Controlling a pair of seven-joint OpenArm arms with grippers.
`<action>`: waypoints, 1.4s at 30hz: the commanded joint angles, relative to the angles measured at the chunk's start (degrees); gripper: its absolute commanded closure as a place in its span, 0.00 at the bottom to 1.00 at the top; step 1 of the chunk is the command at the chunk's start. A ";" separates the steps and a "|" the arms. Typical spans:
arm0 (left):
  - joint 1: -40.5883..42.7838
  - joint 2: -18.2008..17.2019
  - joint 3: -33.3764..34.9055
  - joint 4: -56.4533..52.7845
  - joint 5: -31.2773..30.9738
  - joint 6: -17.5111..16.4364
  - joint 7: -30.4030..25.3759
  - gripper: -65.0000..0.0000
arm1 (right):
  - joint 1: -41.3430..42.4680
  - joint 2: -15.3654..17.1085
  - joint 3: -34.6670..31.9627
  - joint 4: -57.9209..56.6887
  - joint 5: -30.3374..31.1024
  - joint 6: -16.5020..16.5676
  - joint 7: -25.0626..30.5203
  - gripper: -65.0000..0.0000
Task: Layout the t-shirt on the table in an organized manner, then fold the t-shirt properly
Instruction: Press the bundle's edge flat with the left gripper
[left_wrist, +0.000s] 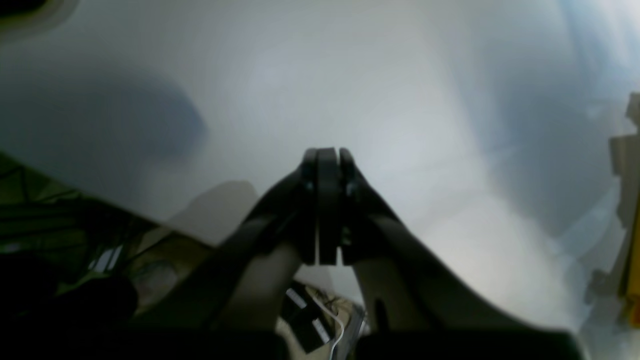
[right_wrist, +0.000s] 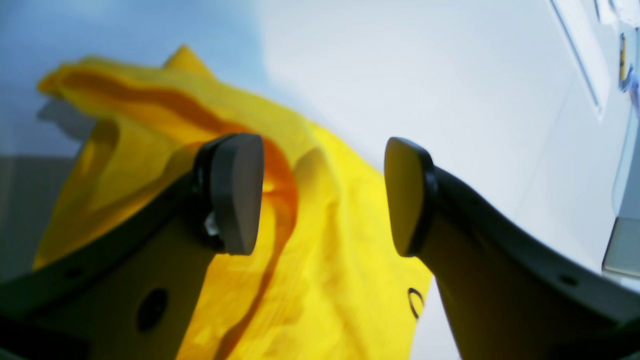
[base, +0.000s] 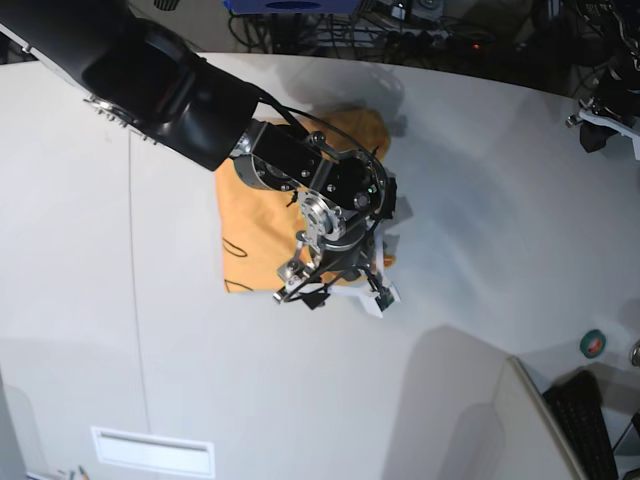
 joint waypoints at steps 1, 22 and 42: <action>0.13 -1.15 -0.28 -0.01 -0.66 -0.24 -1.04 1.00 | 1.90 -0.75 0.23 1.05 -1.00 -0.24 0.77 0.44; -22.29 -2.12 42.53 -2.38 10.41 4.77 -2.36 0.78 | -12.43 10.94 17.02 34.55 -1.09 8.29 -9.95 0.44; -8.66 9.93 46.13 13.44 -1.81 4.86 10.56 1.00 | -28.34 21.31 44.62 39.56 -1.09 19.72 -2.92 1.00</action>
